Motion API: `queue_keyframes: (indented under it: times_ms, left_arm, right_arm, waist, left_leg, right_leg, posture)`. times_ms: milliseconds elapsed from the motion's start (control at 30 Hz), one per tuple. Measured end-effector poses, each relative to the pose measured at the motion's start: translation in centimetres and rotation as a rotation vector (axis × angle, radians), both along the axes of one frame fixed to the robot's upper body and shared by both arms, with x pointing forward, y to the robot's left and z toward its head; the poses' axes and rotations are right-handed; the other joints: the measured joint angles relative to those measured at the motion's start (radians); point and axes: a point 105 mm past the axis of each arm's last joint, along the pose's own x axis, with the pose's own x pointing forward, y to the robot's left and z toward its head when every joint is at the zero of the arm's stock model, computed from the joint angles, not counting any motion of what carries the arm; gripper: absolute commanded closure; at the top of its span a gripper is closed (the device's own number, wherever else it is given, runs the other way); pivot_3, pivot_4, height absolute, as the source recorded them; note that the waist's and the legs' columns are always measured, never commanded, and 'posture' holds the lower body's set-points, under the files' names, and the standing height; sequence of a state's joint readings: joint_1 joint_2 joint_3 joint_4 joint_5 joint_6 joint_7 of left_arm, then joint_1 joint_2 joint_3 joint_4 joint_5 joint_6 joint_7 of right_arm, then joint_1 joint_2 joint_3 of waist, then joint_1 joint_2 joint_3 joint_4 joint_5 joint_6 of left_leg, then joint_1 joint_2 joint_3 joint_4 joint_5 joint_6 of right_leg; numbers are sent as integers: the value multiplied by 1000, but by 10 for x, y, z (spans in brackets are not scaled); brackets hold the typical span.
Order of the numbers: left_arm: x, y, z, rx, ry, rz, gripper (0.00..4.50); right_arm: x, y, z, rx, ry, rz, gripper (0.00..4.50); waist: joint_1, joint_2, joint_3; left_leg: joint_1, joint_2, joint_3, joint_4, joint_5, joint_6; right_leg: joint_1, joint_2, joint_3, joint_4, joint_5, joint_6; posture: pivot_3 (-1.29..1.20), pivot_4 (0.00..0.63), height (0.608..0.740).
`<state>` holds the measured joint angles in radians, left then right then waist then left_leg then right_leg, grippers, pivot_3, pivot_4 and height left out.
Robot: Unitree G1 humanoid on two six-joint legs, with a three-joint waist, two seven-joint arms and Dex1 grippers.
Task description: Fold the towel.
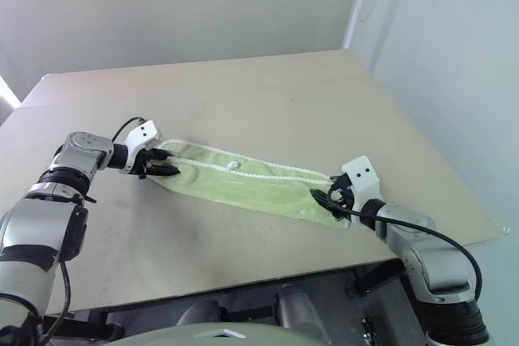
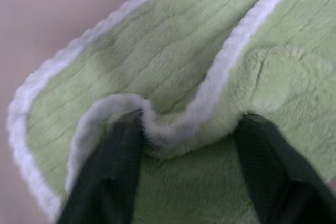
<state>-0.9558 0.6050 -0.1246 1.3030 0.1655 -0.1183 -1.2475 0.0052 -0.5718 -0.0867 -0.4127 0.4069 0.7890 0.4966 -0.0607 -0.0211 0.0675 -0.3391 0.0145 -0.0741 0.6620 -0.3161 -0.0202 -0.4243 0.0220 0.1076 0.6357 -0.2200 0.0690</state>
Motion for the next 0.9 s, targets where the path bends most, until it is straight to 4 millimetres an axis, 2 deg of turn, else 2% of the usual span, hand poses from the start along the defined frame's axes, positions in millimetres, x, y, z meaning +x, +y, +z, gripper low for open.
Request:
queue_keyframes:
  times_ms: [67,100,167,433,667,900]
  left_arm:
    - [-1,-1,0,-3,7,-8,3462]
    - [-1,-1,0,-4,9,-10,3941]
    - [-2,0,0,-5,15,-11,4473]
    - [-6,17,12,-14,12,9,4473]
    - [-6,25,26,-26,-19,-6,4473]
    - [-12,27,15,-18,0,-5,4473]
  right_arm:
    - [-1,0,-1,-2,2,-3,1206]
    - [-2,0,-1,-3,2,-4,1206]
    - [-3,0,-2,-5,3,-7,1206]
    - [-4,-3,-2,-4,4,-18,1206]
    - [1,-3,-1,7,24,-21,1206]
    - [20,11,4,23,30,43,1206]
  waist:
    - [0,0,0]
    - [0,0,0]
    - [0,0,0]
    - [-7,0,0]
    - [-9,0,0]
    - [-8,0,0]
  left_leg:
    - [0,0,0,0,0,0]
    - [0,0,0,0,0,0]
    - [0,0,0,1,0,0]
    - [0,0,0,1,0,0]
    - [1,0,0,1,0,0]
    - [1,0,0,2,0,0]
  right_leg:
    - [0,0,0,1,0,0]
    - [0,0,0,1,0,0]
    - [0,0,0,1,0,0]
    - [0,0,0,1,0,0]
    - [0,0,0,2,-1,-1]
    - [0,0,0,5,-1,-1]
  posture:
    - [0,0,740]
    - [0,0,740]
    - [0,0,740]
    - [0,0,740]
    - [0,0,740]
    - [0,0,740]
